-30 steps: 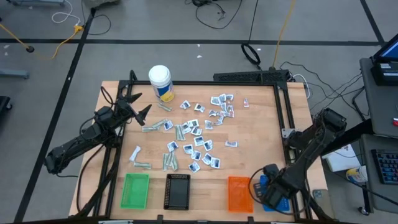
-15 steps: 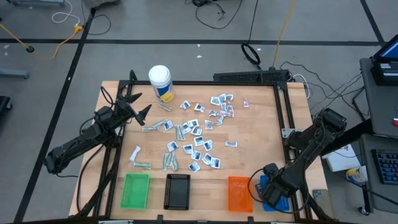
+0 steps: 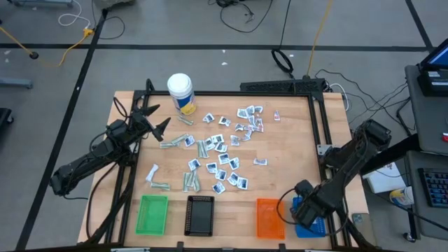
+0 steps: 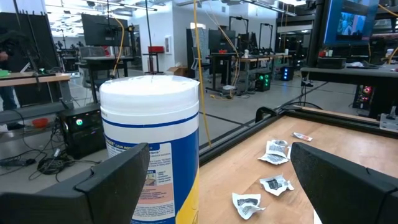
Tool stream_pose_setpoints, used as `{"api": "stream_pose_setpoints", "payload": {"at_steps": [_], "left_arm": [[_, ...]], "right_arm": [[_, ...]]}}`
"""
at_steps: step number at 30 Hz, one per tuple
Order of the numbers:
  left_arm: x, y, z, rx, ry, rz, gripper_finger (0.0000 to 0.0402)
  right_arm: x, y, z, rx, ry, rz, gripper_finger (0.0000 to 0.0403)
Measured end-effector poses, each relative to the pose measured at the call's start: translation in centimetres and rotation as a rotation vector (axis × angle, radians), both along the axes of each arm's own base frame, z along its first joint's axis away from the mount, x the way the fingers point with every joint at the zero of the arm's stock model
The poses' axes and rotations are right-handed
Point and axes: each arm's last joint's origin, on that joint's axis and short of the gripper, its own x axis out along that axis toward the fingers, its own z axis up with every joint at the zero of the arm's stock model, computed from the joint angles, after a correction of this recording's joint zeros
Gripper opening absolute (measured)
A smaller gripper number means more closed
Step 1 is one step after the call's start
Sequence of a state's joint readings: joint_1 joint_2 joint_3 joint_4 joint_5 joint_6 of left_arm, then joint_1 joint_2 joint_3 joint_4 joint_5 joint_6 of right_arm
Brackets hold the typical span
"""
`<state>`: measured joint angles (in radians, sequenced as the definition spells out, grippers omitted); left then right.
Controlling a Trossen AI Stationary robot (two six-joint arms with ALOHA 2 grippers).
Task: Pick & Place First Aid Supplies
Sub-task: Put the alcohol pad into the blue bin
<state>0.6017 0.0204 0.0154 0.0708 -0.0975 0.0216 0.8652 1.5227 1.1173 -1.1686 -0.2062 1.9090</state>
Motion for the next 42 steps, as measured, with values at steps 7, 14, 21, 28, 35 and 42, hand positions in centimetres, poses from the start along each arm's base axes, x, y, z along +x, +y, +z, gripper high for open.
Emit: {"api": "stream_pose_setpoints", "payload": {"at_steps": [7, 14, 21, 28, 35, 42], "left_arm": [[0.0, 0.0, 0.0, 0.000, 0.000, 0.000, 0.0397], [0.0, 0.0, 0.0, 0.000, 0.000, 0.000, 0.0397], [0.0, 0.0, 0.0, 0.000, 0.000, 0.000, 0.0397], [0.0, 0.0, 0.0, 0.000, 0.000, 0.000, 0.0397], [0.0, 0.0, 0.0, 0.000, 0.000, 0.000, 0.0397], [0.0, 0.0, 0.0, 0.000, 0.000, 0.000, 0.0397]], "right_arm": [[1.5, -1.3, 0.9, 0.044, -0.061, 0.430, 0.0175], [5.1, -3.9, 2.4, -0.006, -0.202, 0.660, 0.0172], [9.0, -7.2, 2.9, -0.006, -0.234, 0.722, 0.0171], [13.2, -9.3, 3.2, 0.000, -0.265, 0.799, 0.0171], [16.9, -10.4, 3.8, -0.020, -0.318, 0.832, 0.0171], [19.8, -10.7, 4.3, -0.030, -0.362, 0.848, 0.0171]]}}
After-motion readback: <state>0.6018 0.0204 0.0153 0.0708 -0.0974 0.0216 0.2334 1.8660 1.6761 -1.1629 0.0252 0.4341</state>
